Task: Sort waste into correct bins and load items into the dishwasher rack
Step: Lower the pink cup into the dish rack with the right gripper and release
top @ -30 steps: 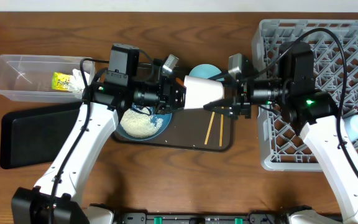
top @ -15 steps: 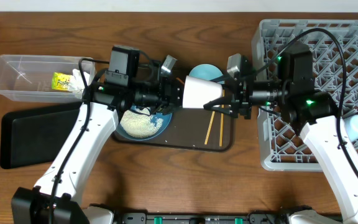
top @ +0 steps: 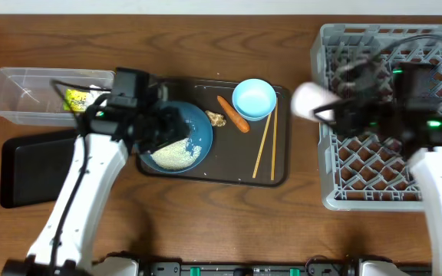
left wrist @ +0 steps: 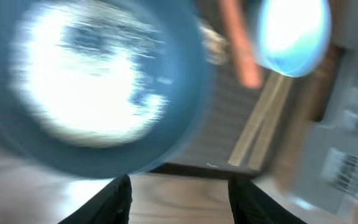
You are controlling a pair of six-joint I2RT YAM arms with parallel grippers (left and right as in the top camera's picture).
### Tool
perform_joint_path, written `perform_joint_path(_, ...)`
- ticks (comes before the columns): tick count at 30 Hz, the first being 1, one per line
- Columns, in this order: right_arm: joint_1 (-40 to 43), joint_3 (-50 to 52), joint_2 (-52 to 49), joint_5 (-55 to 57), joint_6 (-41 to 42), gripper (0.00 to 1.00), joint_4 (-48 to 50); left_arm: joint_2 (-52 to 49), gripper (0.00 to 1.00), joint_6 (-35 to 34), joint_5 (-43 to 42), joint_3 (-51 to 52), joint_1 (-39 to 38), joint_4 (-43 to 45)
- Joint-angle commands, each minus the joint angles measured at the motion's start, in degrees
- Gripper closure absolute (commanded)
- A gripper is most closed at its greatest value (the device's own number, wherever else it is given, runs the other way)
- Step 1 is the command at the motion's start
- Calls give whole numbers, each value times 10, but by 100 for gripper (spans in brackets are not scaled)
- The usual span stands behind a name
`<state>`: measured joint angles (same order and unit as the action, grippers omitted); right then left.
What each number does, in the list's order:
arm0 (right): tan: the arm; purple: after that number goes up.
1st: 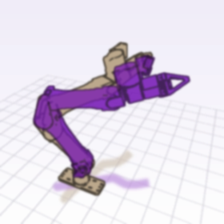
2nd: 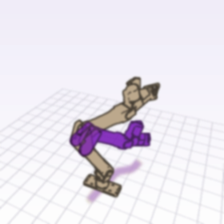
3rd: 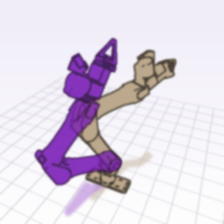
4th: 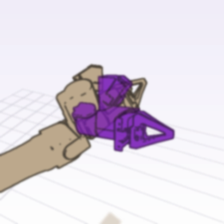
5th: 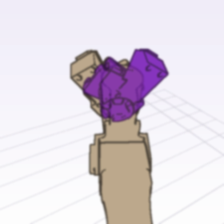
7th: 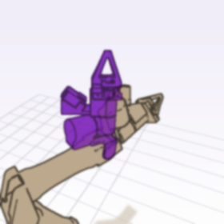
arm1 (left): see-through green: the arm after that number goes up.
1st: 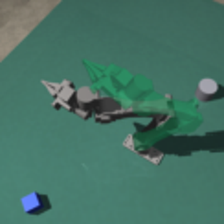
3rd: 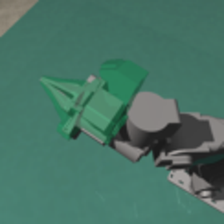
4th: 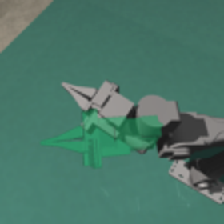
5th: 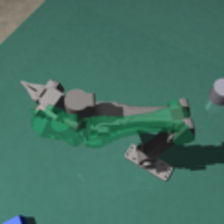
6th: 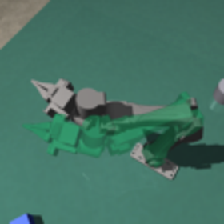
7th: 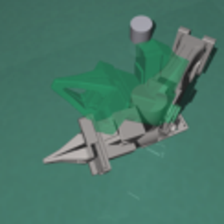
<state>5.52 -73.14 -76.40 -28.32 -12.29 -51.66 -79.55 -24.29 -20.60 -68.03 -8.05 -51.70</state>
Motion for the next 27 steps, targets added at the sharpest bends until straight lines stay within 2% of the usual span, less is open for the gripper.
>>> perform_joint_path(1,67,-49,18,111,46,71,-31,21,49,16,160,-8,7,-24)
perform_joint_path(4,139,-61,18,150,80,72,-43,25,49,16,184,-8,7,-43)
perform_joint_path(13,329,-63,-12,266,187,74,-28,24,49,16,185,-8,7,-53)
perform_joint_path(19,389,-63,-65,285,214,73,-29,24,49,16,185,-8,7,-53)
perform_joint_path(27,424,-63,-131,312,256,73,-8,24,49,16,185,-8,7,-53)
